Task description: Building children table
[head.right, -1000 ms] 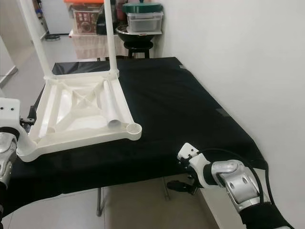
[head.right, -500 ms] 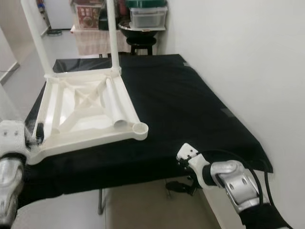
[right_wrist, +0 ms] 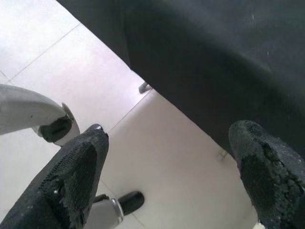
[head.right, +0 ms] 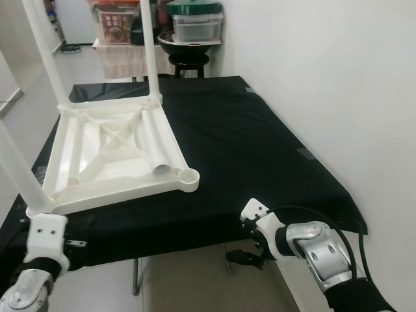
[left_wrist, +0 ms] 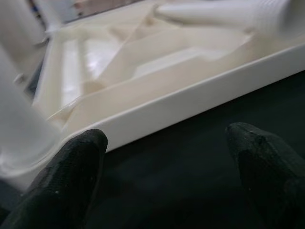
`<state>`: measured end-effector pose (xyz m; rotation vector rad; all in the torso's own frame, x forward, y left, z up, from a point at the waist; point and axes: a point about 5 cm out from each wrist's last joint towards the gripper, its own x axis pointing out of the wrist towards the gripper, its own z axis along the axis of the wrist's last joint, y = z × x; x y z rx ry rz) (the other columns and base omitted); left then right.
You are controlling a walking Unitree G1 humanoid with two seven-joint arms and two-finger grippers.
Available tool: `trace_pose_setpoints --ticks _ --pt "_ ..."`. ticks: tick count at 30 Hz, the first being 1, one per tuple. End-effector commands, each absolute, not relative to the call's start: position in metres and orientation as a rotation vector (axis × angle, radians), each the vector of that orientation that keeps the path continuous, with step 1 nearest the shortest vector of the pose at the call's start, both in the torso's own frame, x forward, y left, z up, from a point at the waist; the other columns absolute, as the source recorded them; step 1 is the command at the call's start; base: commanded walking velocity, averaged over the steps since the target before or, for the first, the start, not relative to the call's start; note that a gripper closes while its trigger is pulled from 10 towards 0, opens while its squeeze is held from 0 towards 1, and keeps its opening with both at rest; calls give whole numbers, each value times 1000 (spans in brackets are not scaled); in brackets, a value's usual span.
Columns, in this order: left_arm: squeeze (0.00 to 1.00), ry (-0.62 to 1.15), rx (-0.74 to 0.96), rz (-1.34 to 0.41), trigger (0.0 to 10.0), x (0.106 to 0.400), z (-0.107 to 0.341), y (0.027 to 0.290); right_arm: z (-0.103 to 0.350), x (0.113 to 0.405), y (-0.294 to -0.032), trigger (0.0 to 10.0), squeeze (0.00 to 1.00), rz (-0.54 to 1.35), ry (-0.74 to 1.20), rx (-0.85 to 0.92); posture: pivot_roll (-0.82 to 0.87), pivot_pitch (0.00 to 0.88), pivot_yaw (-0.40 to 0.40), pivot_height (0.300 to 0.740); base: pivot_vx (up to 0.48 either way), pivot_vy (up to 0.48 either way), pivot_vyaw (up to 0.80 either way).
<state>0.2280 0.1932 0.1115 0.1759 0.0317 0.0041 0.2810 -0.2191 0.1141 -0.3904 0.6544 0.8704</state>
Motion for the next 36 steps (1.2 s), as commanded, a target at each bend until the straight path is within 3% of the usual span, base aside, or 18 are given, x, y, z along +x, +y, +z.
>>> trace_pose_setpoints --ticks 1,6,7,11,13,16,19,26,30,36 --pt "0 -18 180 -175 10000 230 124 172 124 296 -214 10000 0 792 524 -364 -27 0 -8 740 0 0 0" --pt "0 -80 152 -323 10000 239 140 144 140 309 -194 10000 0 676 313 -195 -43 0 -4 740 0 0 0" --pt "0 -55 107 -377 10000 241 138 133 146 305 -182 10000 0 680 232 -92 -54 0 2 740 0 0 0" --pt "0 -33 77 -416 10000 241 137 126 150 302 -174 10000 0 684 180 -24 -54 0 2 740 0 0 0" --pt "0 -3 67 -461 10000 240 131 117 153 289 -160 10000 0 647 58 38 -73 0 10 740 0 0 0" --pt "0 1 74 -466 10000 240 130 115 152 284 -156 10000 0 633 32 45 -73 0 10 740 0 0 0" --pt "0 10 38 -409 10000 239 128 121 129 268 -141 10000 0 537 97 261 -79 0 17 740 0 0 0" --pt "0 38 -30 -329 10000 245 122 124 131 273 -131 10000 0 597 77 227 -79 0 19 740 0 0 0" --pt "0 36 -47 -321 10000 251 122 122 130 275 -132 10000 0 597 78 226 -73 0 18 740 0 -469 0" --pt "0 44 11 -353 10000 258 122 114 127 275 -127 10000 0 614 71 166 -85 0 24 740 0 -79 800"
